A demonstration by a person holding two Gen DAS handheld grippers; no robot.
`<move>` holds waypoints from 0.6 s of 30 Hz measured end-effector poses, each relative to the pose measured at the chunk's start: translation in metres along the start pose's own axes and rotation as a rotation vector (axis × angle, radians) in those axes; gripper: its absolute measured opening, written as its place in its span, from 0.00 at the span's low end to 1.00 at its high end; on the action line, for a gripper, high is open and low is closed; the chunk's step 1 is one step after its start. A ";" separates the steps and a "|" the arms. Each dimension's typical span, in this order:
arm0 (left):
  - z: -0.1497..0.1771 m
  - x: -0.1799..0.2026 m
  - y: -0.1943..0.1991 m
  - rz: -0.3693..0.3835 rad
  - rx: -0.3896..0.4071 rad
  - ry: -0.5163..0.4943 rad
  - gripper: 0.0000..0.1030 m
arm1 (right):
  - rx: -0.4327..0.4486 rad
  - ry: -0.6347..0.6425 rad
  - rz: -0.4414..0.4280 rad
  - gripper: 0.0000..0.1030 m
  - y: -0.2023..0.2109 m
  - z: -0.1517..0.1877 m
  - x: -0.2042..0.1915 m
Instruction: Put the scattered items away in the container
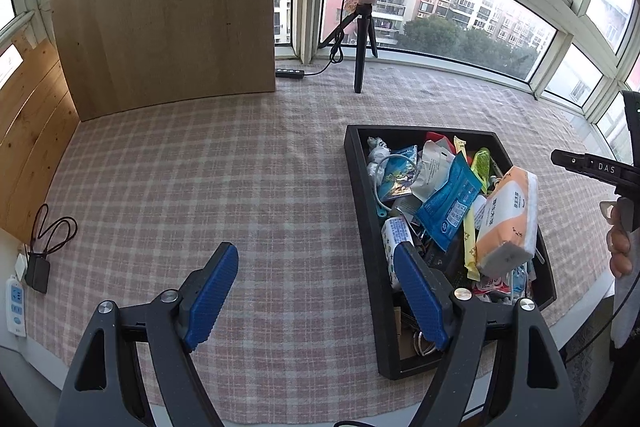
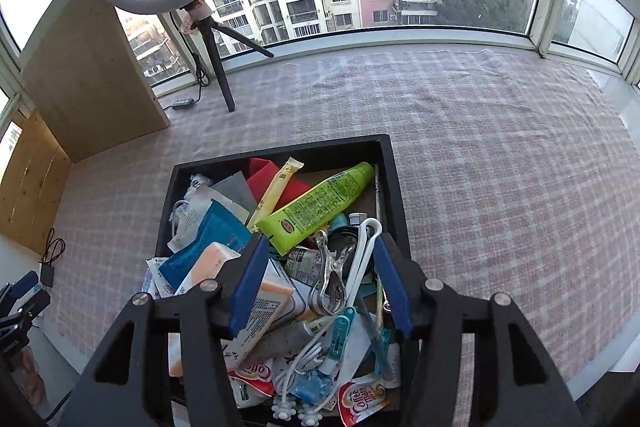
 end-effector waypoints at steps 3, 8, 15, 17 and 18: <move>-0.004 -0.012 0.001 0.008 0.006 -0.018 0.76 | 0.020 0.023 0.017 0.52 0.012 0.000 -0.025; -0.014 -0.046 0.007 0.023 0.014 -0.051 0.76 | 0.047 0.014 0.019 0.52 0.022 0.002 -0.074; -0.032 -0.118 0.015 0.014 0.040 -0.063 0.76 | 0.085 0.009 0.027 0.54 0.028 0.006 -0.162; -0.034 -0.139 0.013 0.009 0.036 -0.058 0.76 | 0.091 0.026 0.044 0.55 0.024 0.007 -0.188; -0.035 -0.149 0.013 0.003 0.035 -0.059 0.76 | 0.093 0.031 0.045 0.55 0.021 0.009 -0.201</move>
Point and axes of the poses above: each gripper's, at about its wrist camera, not at the fingertips, and y roughly against the way its jaws point, x to its right, z to its underside, the point moved 10 cm from there along -y, roughly the way its jaws point, and after that the axes turned 7 degrees about y, right-handed, at the moved point
